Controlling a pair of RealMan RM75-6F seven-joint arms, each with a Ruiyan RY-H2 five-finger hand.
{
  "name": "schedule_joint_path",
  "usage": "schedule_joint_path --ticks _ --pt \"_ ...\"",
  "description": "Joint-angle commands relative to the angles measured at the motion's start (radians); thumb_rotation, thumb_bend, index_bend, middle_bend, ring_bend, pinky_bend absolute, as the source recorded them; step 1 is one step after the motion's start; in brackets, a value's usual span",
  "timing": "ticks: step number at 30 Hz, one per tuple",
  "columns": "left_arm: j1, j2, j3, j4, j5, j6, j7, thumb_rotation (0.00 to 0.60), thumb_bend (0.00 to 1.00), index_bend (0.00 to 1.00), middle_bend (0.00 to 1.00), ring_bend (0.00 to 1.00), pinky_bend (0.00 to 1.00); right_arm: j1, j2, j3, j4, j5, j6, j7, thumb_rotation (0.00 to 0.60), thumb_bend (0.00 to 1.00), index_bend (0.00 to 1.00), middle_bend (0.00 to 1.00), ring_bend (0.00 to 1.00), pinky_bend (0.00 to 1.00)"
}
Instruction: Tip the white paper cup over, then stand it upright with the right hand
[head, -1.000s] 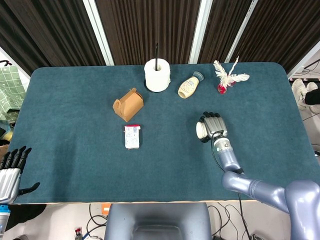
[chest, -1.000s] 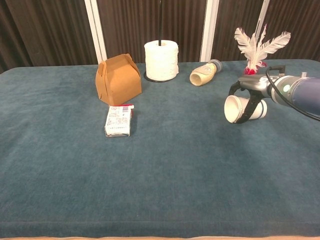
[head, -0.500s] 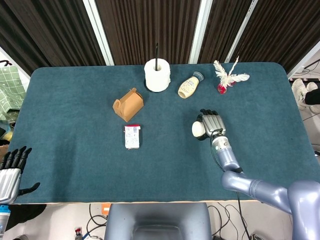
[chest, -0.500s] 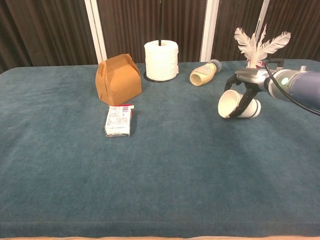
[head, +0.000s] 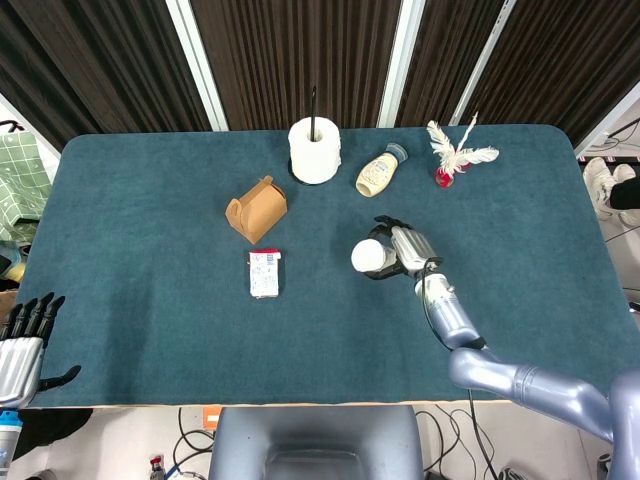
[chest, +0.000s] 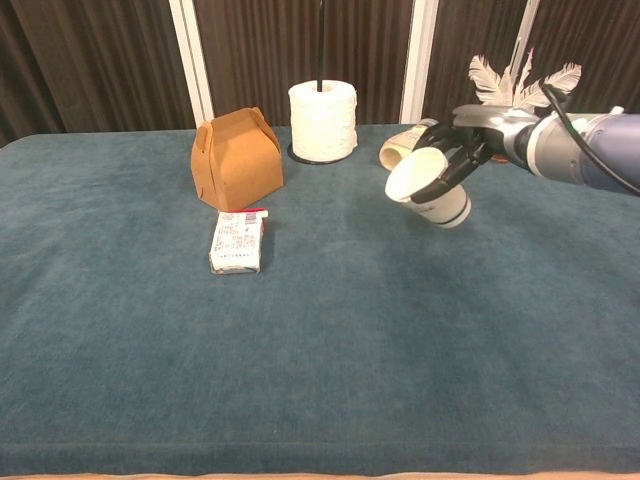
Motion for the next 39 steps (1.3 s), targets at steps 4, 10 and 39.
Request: schedule_joint_path --ticks 4,10,39 --pt "-0.002 0.001 0.0 -0.001 -0.006 -0.008 0.003 0.599 0.03 0.0 0.0 0.0 0.0 -0.065 -0.019 0.068 0.045 -0.129 -0.137 0.308 0.6 0.18 0.47 0.13 0.08 0.14" --pt "-0.003 0.0 0.0 -0.002 -0.008 -0.01 0.009 0.599 0.03 0.0 0.0 0.0 0.0 -0.088 -0.054 0.064 0.13 -0.252 -0.168 0.443 0.6 0.18 0.47 0.13 0.08 0.14" --pt "-0.005 -0.003 -0.001 -0.012 -0.032 -0.019 0.042 0.599 0.03 0.0 0.0 0.0 0.0 -0.136 -0.061 -0.032 0.29 -0.462 -0.151 0.691 0.6 0.19 0.42 0.13 0.08 0.14"
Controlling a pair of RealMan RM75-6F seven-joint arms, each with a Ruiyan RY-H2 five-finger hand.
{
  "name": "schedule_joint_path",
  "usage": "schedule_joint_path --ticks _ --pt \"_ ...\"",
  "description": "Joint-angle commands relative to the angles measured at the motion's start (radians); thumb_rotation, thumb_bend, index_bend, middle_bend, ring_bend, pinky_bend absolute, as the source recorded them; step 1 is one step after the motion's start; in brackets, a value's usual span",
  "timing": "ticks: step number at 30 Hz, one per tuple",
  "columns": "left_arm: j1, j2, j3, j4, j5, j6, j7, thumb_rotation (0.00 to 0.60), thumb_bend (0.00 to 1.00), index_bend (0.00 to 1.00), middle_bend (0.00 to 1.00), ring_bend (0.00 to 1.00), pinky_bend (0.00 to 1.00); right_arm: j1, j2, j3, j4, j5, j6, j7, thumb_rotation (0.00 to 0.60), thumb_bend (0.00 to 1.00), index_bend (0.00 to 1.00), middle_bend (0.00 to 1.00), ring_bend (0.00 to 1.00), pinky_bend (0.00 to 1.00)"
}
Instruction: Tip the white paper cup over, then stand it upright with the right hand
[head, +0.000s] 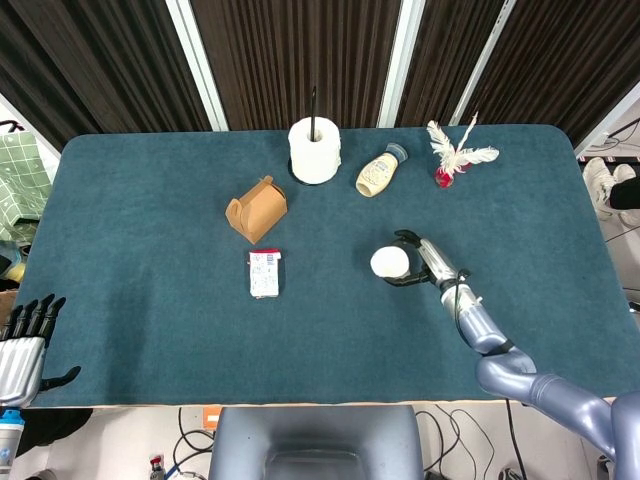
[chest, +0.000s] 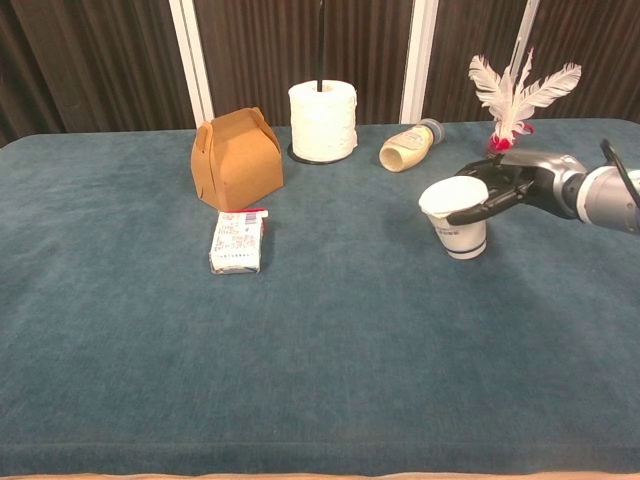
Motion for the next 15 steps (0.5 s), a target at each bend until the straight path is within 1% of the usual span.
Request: schedule_joint_path --ticks 1,10,15 --pt "-0.001 -0.001 0.0 0.001 0.0 0.0 0.001 0.599 0.03 0.0 0.0 0.0 0.0 -0.007 0.009 -0.01 -0.004 -0.012 0.007 0.011 0.6 0.19 0.4 0.13 0.08 0.14" --pt "-0.001 0.001 0.001 0.0 0.002 -0.001 -0.002 0.599 0.03 0.0 0.0 0.0 0.0 -0.024 0.04 -0.038 -0.015 -0.017 0.016 0.006 0.596 0.18 0.26 0.13 0.08 0.14" --pt "-0.002 0.003 0.002 0.0 0.005 -0.001 -0.005 0.599 0.03 0.0 0.0 0.0 0.0 -0.041 0.06 -0.056 -0.031 -0.021 0.042 -0.019 0.563 0.17 0.16 0.13 0.08 0.14"
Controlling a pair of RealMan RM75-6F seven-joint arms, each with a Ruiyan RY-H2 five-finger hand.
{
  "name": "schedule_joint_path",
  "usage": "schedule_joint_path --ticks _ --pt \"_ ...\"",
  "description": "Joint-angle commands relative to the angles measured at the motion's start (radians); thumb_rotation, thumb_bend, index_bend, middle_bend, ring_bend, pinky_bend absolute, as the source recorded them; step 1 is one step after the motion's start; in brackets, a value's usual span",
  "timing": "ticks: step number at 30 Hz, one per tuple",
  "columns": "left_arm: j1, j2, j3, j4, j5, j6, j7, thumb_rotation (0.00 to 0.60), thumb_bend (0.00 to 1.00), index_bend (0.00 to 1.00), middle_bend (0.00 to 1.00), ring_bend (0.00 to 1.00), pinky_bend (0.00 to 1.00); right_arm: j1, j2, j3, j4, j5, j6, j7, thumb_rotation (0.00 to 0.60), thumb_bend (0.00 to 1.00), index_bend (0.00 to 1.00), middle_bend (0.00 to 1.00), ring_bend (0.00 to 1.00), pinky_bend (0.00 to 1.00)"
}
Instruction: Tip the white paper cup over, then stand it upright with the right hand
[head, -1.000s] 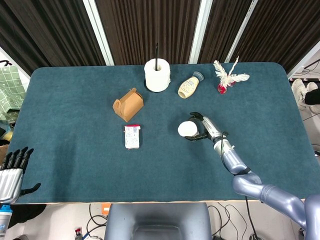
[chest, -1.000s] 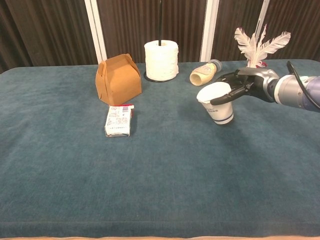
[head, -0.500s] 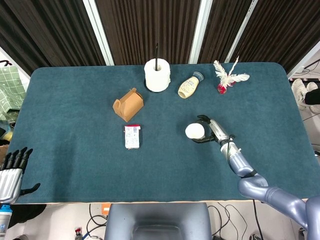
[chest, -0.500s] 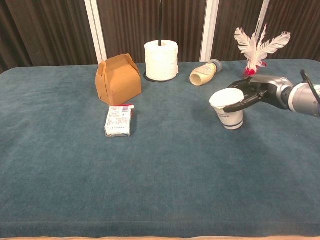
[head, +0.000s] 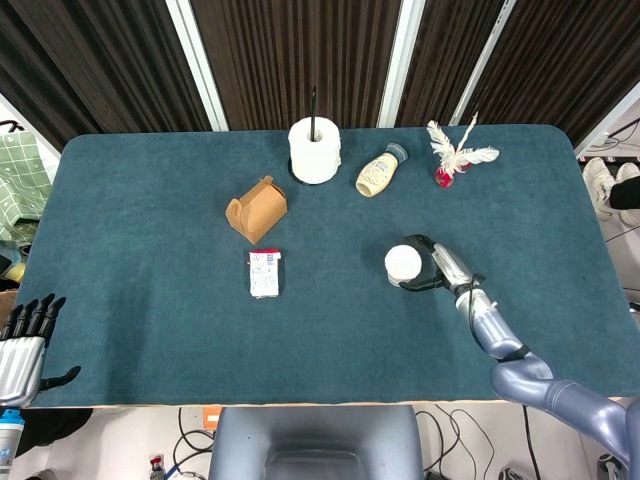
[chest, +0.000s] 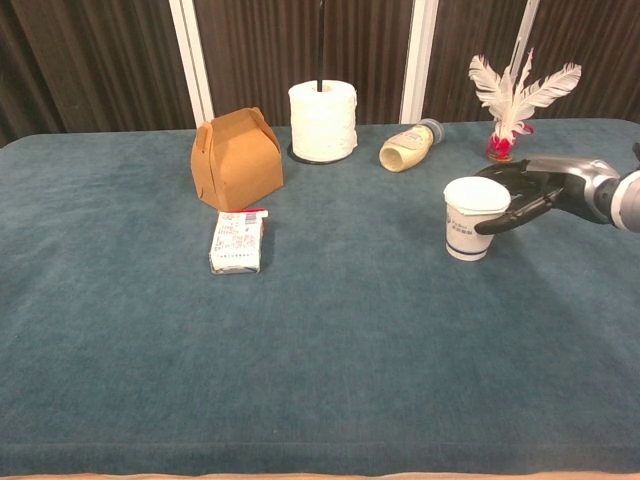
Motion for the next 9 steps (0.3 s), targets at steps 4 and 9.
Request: schedule_joint_path --ticks 4,9 --pt "0.001 0.0 0.001 0.001 0.005 0.004 -0.003 0.599 0.03 0.0 0.0 0.0 0.0 -0.028 0.036 -0.022 -0.038 -0.019 0.062 -0.051 0.54 0.16 0.11 0.13 0.08 0.14" --pt "0.007 -0.002 0.003 0.004 0.009 0.012 -0.012 0.599 0.03 0.0 0.0 0.0 0.0 -0.054 0.082 -0.039 -0.09 -0.036 0.129 -0.123 0.519 0.16 0.1 0.13 0.08 0.14"
